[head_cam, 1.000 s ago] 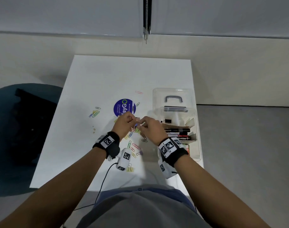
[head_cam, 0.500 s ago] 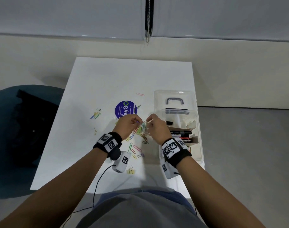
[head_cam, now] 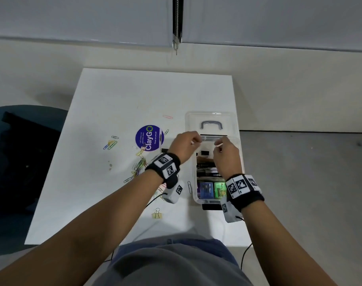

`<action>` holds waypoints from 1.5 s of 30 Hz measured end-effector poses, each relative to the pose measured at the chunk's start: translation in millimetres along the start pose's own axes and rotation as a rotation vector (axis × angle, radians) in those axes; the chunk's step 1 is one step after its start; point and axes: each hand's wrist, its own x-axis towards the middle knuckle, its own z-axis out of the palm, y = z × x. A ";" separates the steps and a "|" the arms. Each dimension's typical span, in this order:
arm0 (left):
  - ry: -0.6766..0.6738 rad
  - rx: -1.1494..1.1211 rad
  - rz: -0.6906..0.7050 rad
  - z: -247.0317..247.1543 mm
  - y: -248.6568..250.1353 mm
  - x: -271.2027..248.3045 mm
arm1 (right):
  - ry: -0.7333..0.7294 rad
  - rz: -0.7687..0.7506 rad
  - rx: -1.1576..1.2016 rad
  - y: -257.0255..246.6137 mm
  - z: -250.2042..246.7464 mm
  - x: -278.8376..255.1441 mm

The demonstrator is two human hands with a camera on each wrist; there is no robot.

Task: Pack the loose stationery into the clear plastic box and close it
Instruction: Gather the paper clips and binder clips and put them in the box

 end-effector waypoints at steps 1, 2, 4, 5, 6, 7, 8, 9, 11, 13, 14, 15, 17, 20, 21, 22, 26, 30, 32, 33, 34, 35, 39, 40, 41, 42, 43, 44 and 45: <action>0.050 0.007 -0.034 -6.1 -10.8 1.0 | -0.012 -0.037 0.001 -4.3 5.0 -1.0; 0.092 0.025 -0.085 -12.3 -25.0 1.8 | -0.031 -0.084 0.004 -11.1 11.9 -1.9; 0.105 0.131 -0.202 -22.1 -55.6 0.8 | -0.096 -0.177 -0.012 -28.5 31.9 -1.1; 0.077 0.209 -0.247 -23.7 -71.0 -0.9 | -0.140 -0.214 -0.044 -38.2 43.6 0.4; 0.036 0.290 -0.271 -22.7 -85.7 -2.9 | -0.206 -0.217 -0.085 -48.0 56.3 2.5; -0.012 0.365 -0.278 -20.2 -97.2 -6.2 | -0.280 -0.183 -0.133 -55.5 69.8 5.1; -0.058 0.423 -0.274 -16.5 -106.7 -9.3 | -0.347 -0.118 -0.177 -63.2 80.4 6.3; -0.099 0.455 -0.265 -12.0 -113.9 -12.8 | -0.398 -0.041 -0.219 -67.2 91.6 8.8; -0.149 0.512 -0.234 -4.5 -121.5 -19.2 | -0.450 0.078 -0.313 -65.4 111.0 11.4; -0.163 0.576 -0.214 1.3 -126.6 -24.1 | -0.459 0.152 -0.378 -57.9 124.4 10.4; -0.163 0.596 -0.204 3.5 -128.9 -25.6 | -0.460 0.200 -0.365 -55.1 129.9 9.5; -0.163 0.605 -0.196 4.8 -130.4 -26.3 | -0.459 0.242 -0.348 -50.6 136.5 9.2; -0.166 0.584 -0.205 5.9 -132.0 -27.3 | -0.466 0.298 -0.370 -51.6 141.9 5.9; -0.178 0.513 -0.222 3.8 -135.1 -30.6 | -0.422 0.345 -0.370 -52.8 145.8 8.4; -0.195 0.487 -0.234 1.1 -137.7 -33.0 | -0.419 0.336 -0.378 -49.8 147.7 11.7; -0.207 0.466 -0.245 -1.9 -141.0 -35.9 | -0.409 0.349 -0.350 -47.7 149.9 12.6; -0.171 0.279 -0.272 -19.6 -157.0 -45.5 | -0.390 0.411 -0.245 -47.9 156.2 14.9; -0.046 -0.090 -0.335 -52.7 -169.2 -44.3 | -0.354 0.495 -0.169 -61.9 150.1 31.2; 0.022 -0.180 -0.376 -69.0 -174.9 -37.4 | -0.378 0.462 -0.248 -65.5 148.6 37.5; 0.037 -0.214 -0.412 -75.8 -176.8 -32.9 | -0.402 0.451 -0.256 -69.1 148.7 37.6; 0.038 -0.219 -0.449 -80.4 -179.5 -27.3 | -0.429 0.448 -0.271 -72.3 151.6 37.9; 0.031 -0.206 -0.474 -84.8 -180.5 -22.0 | -0.435 0.474 -0.254 -74.3 152.8 38.8; 0.033 0.004 -0.508 -89.2 -184.1 -1.9 | -0.397 0.570 -0.165 -70.2 162.4 45.9; 0.038 0.075 -0.522 -88.3 -185.9 0.1 | -0.371 0.579 -0.131 -68.6 165.1 48.2; 0.034 0.128 -0.536 -86.6 -188.5 0.1 | -0.362 0.551 -0.125 -68.4 165.0 48.3; 0.022 0.165 -0.546 -83.9 -192.0 -1.3 | -0.356 0.502 -0.154 -67.7 163.7 48.9; 0.002 0.197 -0.548 -81.0 -195.4 -3.9 | -0.346 0.437 -0.175 -68.2 162.9 50.6; -0.019 0.229 -0.546 -77.8 -199.6 -6.4 | -0.352 0.388 -0.191 -70.1 163.5 52.1; -0.030 0.253 -0.540 -74.7 -202.4 -8.7 | -0.363 0.342 -0.193 -70.7 163.7 53.8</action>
